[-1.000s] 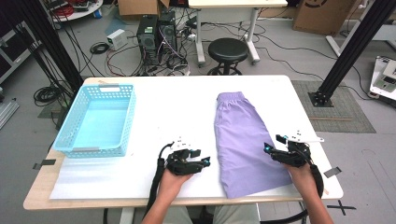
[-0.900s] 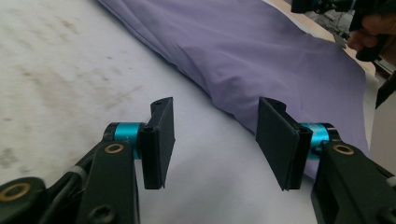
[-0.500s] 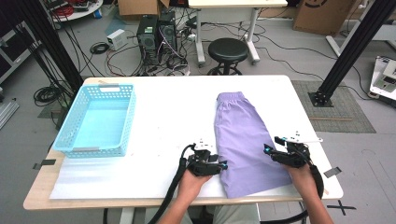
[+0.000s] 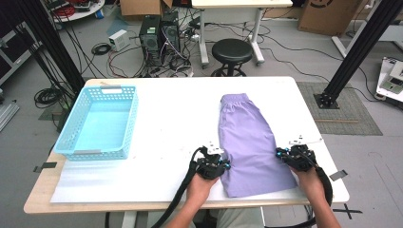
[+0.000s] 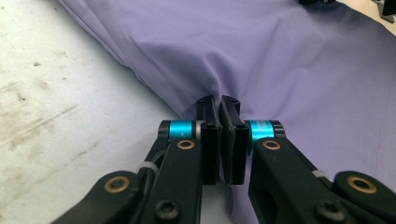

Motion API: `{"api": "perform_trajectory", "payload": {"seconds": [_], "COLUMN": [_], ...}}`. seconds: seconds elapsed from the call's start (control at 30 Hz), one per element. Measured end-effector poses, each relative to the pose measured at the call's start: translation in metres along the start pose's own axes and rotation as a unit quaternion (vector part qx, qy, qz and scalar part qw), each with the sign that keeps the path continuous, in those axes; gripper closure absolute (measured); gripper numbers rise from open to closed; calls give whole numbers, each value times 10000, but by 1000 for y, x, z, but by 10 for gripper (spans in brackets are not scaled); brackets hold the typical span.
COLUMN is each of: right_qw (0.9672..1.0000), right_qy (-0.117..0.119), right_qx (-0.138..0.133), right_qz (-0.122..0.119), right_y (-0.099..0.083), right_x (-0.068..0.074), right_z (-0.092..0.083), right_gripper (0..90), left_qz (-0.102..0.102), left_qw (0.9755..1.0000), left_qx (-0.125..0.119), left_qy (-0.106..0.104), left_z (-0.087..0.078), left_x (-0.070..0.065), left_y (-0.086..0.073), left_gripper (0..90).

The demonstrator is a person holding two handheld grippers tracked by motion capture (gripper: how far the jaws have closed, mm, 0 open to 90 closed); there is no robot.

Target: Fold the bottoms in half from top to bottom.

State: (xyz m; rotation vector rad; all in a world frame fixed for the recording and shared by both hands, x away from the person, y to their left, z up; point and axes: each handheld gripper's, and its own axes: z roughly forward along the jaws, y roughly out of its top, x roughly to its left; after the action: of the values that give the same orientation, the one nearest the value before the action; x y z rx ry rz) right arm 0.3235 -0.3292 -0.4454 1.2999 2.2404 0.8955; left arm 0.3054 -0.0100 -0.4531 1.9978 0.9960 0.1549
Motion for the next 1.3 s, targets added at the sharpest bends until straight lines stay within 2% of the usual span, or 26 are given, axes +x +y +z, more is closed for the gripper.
{"api": "perform_trajectory", "payload": {"seconds": [0.07,0.17,0.23,0.37,0.43,0.47,0.53,0.6,0.67,0.7,0.73,0.8,0.87,1.0,1.13,1.17,1.2,1.23,1.27,1.3], "right_qw": [10000,10000,9998,9995,9995,9996,9998,9999,9999,9999,9999,9996,9993,9993,9992,9992,9995,9995,9994,9994], "right_qy": [-48,5,155,299,301,280,169,124,84,-5,-92,-228,-195,0,315,274,215,164,160,128], "right_qx": [50,58,31,-24,-45,-37,-18,-45,-75,-61,-26,80,31,-161,95,245,240,251,306,319], "right_qz": [-43,14,101,41,9,-16,-76,-5,100,104,98,170,307,351,246,148,76,33,-6,-84], "right_y": [2,2,1,3,4,5,6,7,6,5,4,2,0,-1,-3,-5,-6,-5,-5,-5], "right_x": [2,1,2,9,14,16,15,10,5,4,2,-1,-4,-6,0,4,5,5,5,4], "right_z": [0,-1,-2,-4,-4,-4,-4,-6,-7,-7,-6,-4,-6,-18,-13,-10,-10,-11,-13,-14], "right_gripper": [894,896,896,896,895,895,895,895,890,880,866,767,746,667,561,571,603,710,883,893], "left_qz": [-88,-177,-231,-361,-497,-563,-534,-507,-426,-429,-453,-515,-509,-499,-448,-410,-352,-276,-301,-325], "left_qw": [9999,9997,9997,9993,9985,9980,9979,9979,9987,9987,9986,9982,9981,9982,9984,9987,9991,9995,9994,9993], "left_qx": [-9,16,-20,-74,-120,-178,-212,-170,-140,-167,-193,-264,-310,-213,-228,-214,-214,-176,-183,-162], "left_qy": [-70,-163,-94,-50,-182,-242,-302,-367,-262,-236,-205,-131,-171,-247,-259,-216,-117,-47,-11,-61], "left_z": [0,-2,-6,-15,-18,-19,-18,-16,-13,-13,-13,-15,-17,-15,-10,-9,-8,-7,-6,-5], "left_x": [2,7,12,26,30,29,24,19,14,13,12,11,11,9,1,-1,-4,-7,-10,-11], "left_y": [0,1,1,-2,-3,-3,-4,-4,-6,-7,-7,-8,-9,-10,-10,-10,-10,-10,-9,-10], "left_gripper": [876,879,880,879,878,876,859,756,669,610,593,523,522,529,541,559,590,624,650,706]}}
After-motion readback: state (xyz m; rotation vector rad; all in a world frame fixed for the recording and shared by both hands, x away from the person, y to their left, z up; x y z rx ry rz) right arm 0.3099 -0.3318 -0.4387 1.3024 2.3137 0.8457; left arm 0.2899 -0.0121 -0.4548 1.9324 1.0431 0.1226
